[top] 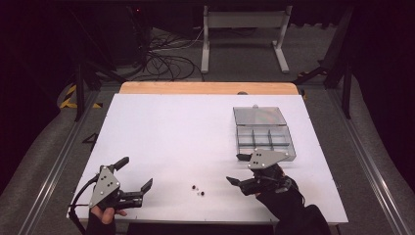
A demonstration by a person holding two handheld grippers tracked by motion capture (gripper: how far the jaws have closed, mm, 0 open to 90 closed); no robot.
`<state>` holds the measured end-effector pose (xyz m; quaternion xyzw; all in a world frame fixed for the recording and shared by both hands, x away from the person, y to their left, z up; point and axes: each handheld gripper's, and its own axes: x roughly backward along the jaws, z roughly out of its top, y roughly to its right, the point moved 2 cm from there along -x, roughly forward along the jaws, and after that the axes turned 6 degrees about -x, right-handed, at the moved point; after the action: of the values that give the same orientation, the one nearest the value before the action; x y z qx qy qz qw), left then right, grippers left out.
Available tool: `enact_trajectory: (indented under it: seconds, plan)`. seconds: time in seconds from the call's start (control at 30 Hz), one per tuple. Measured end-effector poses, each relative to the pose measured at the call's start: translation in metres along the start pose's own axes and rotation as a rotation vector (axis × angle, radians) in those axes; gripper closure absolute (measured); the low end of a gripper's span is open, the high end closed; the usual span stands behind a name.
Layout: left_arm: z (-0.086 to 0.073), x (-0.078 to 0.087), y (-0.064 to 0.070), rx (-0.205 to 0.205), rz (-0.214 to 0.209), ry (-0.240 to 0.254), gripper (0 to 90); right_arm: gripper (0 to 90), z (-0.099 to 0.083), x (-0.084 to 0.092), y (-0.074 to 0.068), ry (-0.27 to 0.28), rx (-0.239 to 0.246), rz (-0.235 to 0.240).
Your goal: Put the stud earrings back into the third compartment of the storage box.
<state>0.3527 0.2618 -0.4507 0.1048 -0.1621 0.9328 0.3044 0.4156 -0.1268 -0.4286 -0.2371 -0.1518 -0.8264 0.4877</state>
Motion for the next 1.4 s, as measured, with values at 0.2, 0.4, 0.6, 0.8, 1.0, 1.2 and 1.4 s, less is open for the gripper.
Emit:
enact_trajectory:
  seconds: [0.2,0.4,0.6,0.8,1.0,1.2,1.4]
  plan:
    - [0.0,0.0,0.0,-0.001,-0.004,-0.001,3.7,25.3,0.01,-0.013,-0.007,-0.004,0.024,0.029]
    - [0.0,0.0,0.0,0.001,-0.003,-0.003,3.7,25.3,0.02,-0.028,-0.017,-0.013,0.047,0.062]
    - [0.0,0.0,0.0,-0.001,-0.006,-0.003,3.7,25.3,0.026,-0.044,-0.025,-0.025,0.066,0.093]
    - [0.0,0.001,0.0,-0.002,-0.007,-0.004,3.7,25.3,0.029,-0.057,-0.032,-0.031,0.079,0.116]
    - [0.0,0.001,-0.001,0.002,-0.005,-0.004,3.7,26.8,0.03,-0.063,-0.034,-0.051,0.067,0.126]
    - [0.0,0.0,-0.001,-0.009,-0.007,-0.008,3.7,32.3,0.025,-0.081,-0.035,-0.146,0.029,0.149]
    - [-0.001,-0.001,0.0,-0.002,-0.014,-0.014,3.7,37.1,0.022,-0.096,-0.04,-0.212,0.028,0.177]
